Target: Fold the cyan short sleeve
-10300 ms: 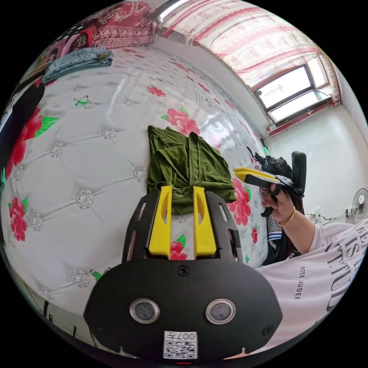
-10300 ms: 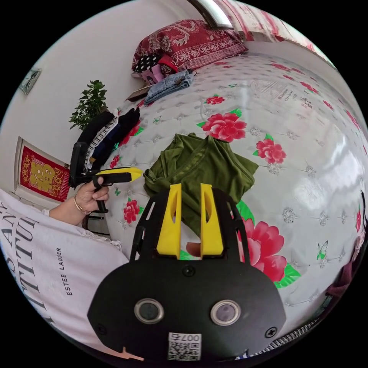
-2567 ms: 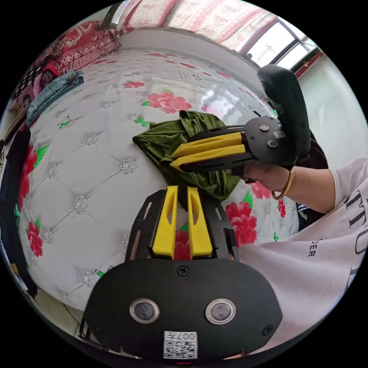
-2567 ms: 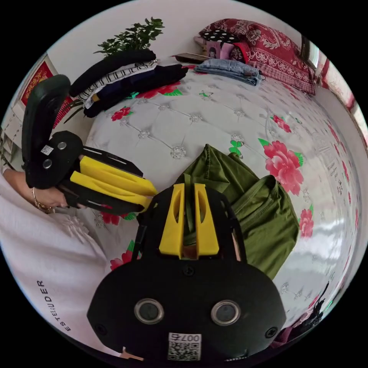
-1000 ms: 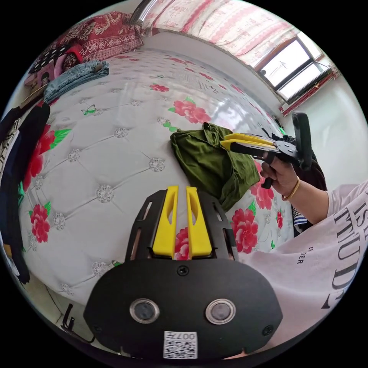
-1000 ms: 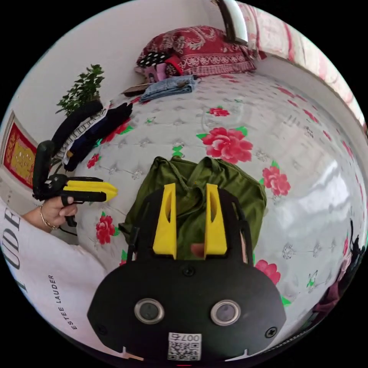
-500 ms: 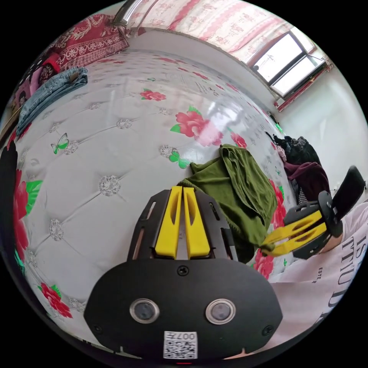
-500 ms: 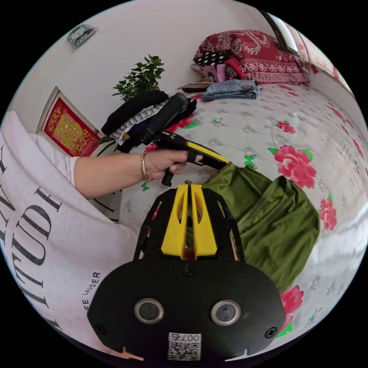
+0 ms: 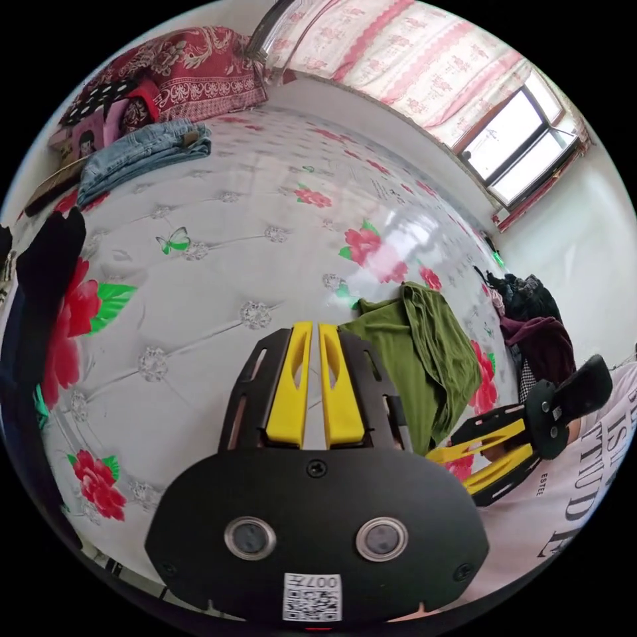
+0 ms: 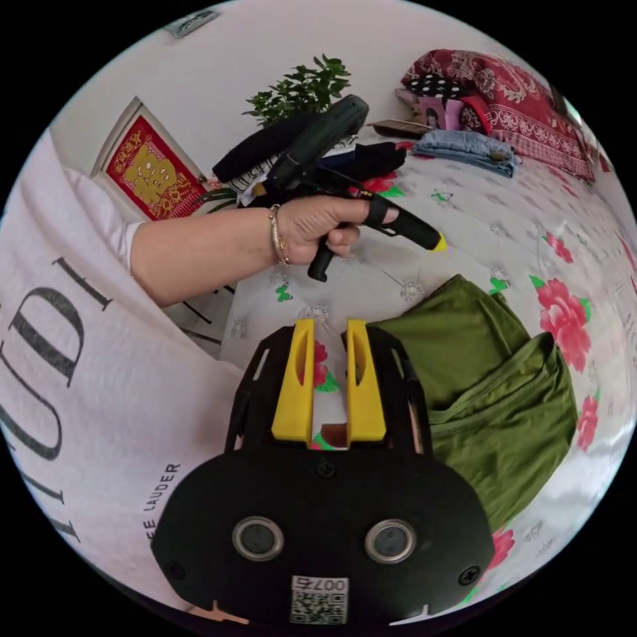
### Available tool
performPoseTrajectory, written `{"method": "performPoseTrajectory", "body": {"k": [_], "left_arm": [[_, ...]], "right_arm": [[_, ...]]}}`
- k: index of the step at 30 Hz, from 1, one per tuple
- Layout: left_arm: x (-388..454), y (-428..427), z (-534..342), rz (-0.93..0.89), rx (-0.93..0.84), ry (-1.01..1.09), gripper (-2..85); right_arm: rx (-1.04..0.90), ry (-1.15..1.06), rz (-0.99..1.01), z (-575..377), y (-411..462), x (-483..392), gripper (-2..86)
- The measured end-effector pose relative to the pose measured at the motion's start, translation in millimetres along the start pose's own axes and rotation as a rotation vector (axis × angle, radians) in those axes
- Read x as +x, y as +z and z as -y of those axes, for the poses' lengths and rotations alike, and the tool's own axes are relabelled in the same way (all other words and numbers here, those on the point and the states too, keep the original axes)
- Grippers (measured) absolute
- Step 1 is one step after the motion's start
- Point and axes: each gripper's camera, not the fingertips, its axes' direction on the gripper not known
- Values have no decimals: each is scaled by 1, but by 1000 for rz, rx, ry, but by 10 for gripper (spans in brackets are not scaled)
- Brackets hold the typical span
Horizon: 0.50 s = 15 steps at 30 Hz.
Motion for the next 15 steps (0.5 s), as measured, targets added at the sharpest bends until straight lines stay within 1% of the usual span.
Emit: {"method": "performPoseTrajectory", "body": {"k": [3, 4, 6, 8, 11, 12, 13, 15], "left_arm": [[26, -10, -8, -76, 22, 86, -1], [37, -7, -12, -91, 2, 129, 4], [49, -2, -18, -70, -29, 170, 11], [50, 3, -21, -75, -50, 161, 12], [45, 9, -21, -139, -81, 150, 11], [46, 16, -21, -115, -116, 190, 11], [46, 31, -23, -43, -191, 236, 9], [39, 51, -26, 31, -275, 262, 3]], "right_arm": [[26, 94, -77, -21, -17, 20, 33], [18, 130, -64, -29, -18, 29, 33], [-57, 31, 68, -26, -6, 17, 32], [-105, -13, 86, -18, 5, 6, 31], [-84, -86, 102, -12, -1, -7, 28], [-66, -85, 77, -14, -9, -4, 28], [-55, -73, 67, -16, -13, 0, 28], [-57, -9, 48, -28, -22, 21, 28]]}}
